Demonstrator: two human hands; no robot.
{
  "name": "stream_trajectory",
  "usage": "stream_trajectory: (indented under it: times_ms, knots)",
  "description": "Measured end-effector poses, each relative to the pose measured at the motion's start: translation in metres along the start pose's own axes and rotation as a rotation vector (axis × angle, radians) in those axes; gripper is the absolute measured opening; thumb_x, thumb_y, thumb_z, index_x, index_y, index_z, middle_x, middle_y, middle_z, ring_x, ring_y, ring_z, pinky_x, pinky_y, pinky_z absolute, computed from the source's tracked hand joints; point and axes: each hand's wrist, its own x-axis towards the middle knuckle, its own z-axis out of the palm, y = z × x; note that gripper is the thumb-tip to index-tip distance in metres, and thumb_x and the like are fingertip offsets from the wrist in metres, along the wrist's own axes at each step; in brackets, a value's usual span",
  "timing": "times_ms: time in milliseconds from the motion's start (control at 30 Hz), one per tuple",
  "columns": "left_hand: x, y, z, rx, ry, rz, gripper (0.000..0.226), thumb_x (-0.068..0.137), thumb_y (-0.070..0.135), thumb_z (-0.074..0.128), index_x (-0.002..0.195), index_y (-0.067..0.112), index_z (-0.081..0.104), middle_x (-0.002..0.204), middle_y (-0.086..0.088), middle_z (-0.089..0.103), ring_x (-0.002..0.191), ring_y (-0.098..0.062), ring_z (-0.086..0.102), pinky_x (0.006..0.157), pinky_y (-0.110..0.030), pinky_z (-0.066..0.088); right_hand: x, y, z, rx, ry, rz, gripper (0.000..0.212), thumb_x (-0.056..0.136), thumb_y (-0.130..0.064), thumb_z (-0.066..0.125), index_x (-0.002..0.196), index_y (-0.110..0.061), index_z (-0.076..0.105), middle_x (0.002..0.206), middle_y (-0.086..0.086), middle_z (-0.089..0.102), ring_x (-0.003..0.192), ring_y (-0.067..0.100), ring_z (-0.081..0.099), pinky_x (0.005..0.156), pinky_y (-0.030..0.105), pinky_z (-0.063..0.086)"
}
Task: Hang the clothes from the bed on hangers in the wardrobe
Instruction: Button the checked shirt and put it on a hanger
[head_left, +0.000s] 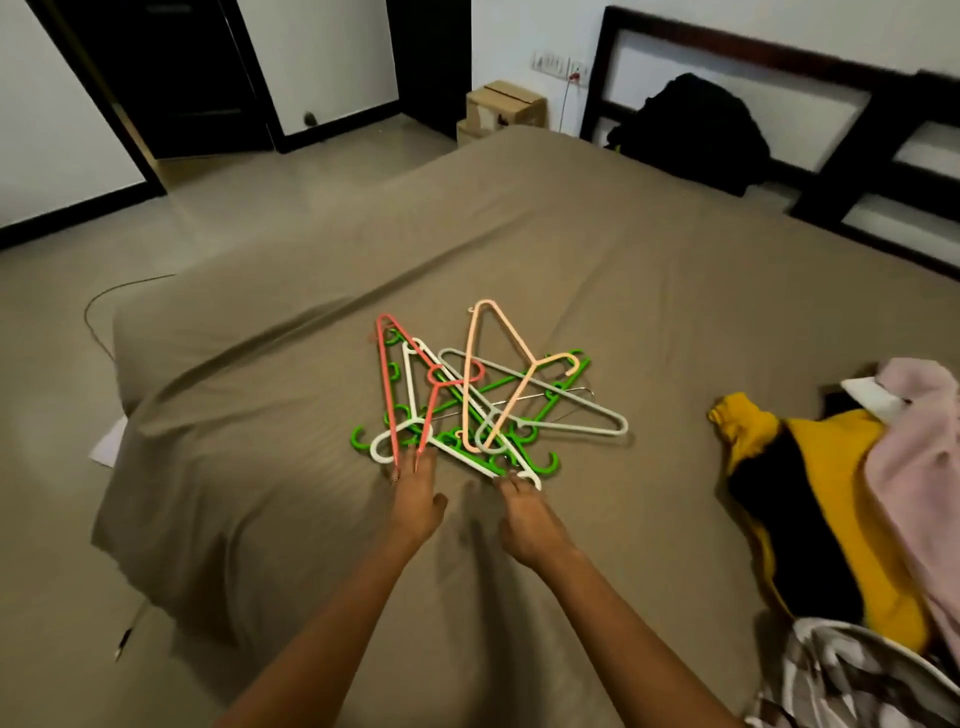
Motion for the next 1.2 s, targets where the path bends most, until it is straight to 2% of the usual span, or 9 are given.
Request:
stream_trajectory:
  times_ms: [133, 233, 400, 567, 667, 767, 833, 967, 1200]
  knots:
    - [0.054, -0.046, 0.004, 0.283, 0.073, 0.149, 0.070, 0.056, 0.011, 0.081, 0.121, -0.003, 0.058, 0.119, -0.022, 0.062, 0.113, -0.037, 0.058, 0.093, -0.042, 0.048, 0.057, -0.021, 0.009, 0.044, 0.002, 0.020, 0.062, 0.082, -0.004, 0.051, 0.142, -0.004, 0.032, 0.149, 0.016, 0.029, 0.139, 0.028, 0.027, 0.110, 0.029, 0.024]
    - [0.063, -0.056, -0.004, 0.463, 0.113, 0.238, 0.023, 0.066, 0.018, 0.059, 0.081, 0.007, 0.073, 0.074, -0.008, 0.069, 0.072, -0.024, 0.069, 0.069, -0.033, 0.056, 0.072, -0.032, 0.020, 0.124, -0.017, 0.024, 0.061, 0.081, 0.000, 0.051, 0.139, 0.000, 0.034, 0.146, 0.018, 0.033, 0.137, 0.030, 0.030, 0.108, 0.024, 0.023]
    - [0.062, -0.065, 0.005, 0.497, -0.095, 0.183, 0.034, 0.096, 0.017, 0.039, 0.126, 0.014, 0.054, 0.133, -0.012, 0.044, 0.123, -0.033, 0.045, 0.101, -0.039, 0.036, 0.067, -0.034, 0.029, 0.222, -0.013, 0.102, 0.056, 0.083, -0.004, 0.054, 0.137, 0.001, 0.038, 0.141, 0.019, 0.043, 0.132, 0.028, 0.039, 0.103, 0.021, 0.025]
    - [0.036, -0.045, -0.015, 0.005, 0.043, 0.227, 0.006, 0.088, 0.015, 0.050, 0.087, 0.018, 0.055, 0.081, 0.007, 0.053, 0.082, -0.013, 0.056, 0.076, -0.038, 0.041, 0.058, -0.047, 0.020, 0.579, 0.116, 0.211, 0.035, 0.095, -0.020, 0.052, 0.126, -0.003, 0.052, 0.122, 0.010, 0.058, 0.118, 0.022, 0.053, 0.095, 0.025, 0.036]
    - [-0.003, -0.014, -0.014, -0.230, 0.125, 0.365, 0.026, 0.091, 0.027, 0.045, 0.098, 0.011, 0.064, 0.087, 0.017, 0.051, 0.083, 0.009, 0.052, 0.074, -0.009, 0.040, 0.054, -0.058, 0.005, 1.115, 0.093, 0.304, 0.016, 0.098, -0.023, 0.046, 0.095, -0.012, 0.058, 0.086, 0.005, 0.061, 0.078, 0.013, 0.060, 0.068, 0.024, 0.048]
    - [-0.053, 0.012, -0.001, -0.167, 0.113, 0.471, 0.023, 0.092, 0.032, 0.045, 0.110, 0.030, 0.059, 0.095, 0.013, 0.058, 0.084, 0.003, 0.057, 0.076, -0.012, 0.046, 0.033, -0.057, -0.014, 1.450, 0.079, 0.382, 0.007, 0.099, -0.005, 0.040, 0.100, -0.004, 0.047, 0.084, 0.013, 0.058, 0.051, 0.010, 0.064, 0.040, 0.021, 0.047]
    - [-0.085, 0.027, 0.012, -0.221, 0.107, 0.445, 0.020, 0.088, 0.040, 0.044, 0.105, 0.038, 0.055, 0.105, 0.013, 0.061, 0.083, -0.011, 0.062, 0.075, -0.033, 0.050, 0.007, -0.048, -0.026, 1.487, 0.026, 0.349, 0.019, 0.094, 0.010, 0.032, 0.104, -0.001, 0.044, 0.089, 0.014, 0.060, 0.051, 0.010, 0.067, 0.040, 0.021, 0.049]
    - [-0.135, 0.070, 0.018, -0.008, 0.076, 0.422, 0.026, 0.082, 0.041, 0.042, 0.103, 0.031, 0.054, 0.113, 0.003, 0.058, 0.050, -0.017, 0.062, 0.037, -0.028, 0.043, -0.053, -0.019, -0.045, 1.434, 0.046, 0.244, 0.034, 0.090, 0.013, 0.031, 0.102, -0.010, 0.054, 0.087, 0.007, 0.065, 0.046, 0.004, 0.056, 0.043, 0.017, 0.043]
    - [-0.183, 0.132, 0.053, -0.203, 0.113, 0.484, 0.037, 0.086, 0.041, 0.048, 0.112, 0.014, 0.051, 0.106, -0.009, 0.054, 0.082, -0.027, 0.062, 0.068, -0.036, 0.054, -0.188, 0.090, -0.065, 1.217, 0.447, 0.273, 0.037, 0.090, 0.018, 0.030, 0.104, -0.005, 0.055, 0.067, 0.001, 0.064, 0.037, 0.003, 0.043, 0.043, 0.015, 0.037]
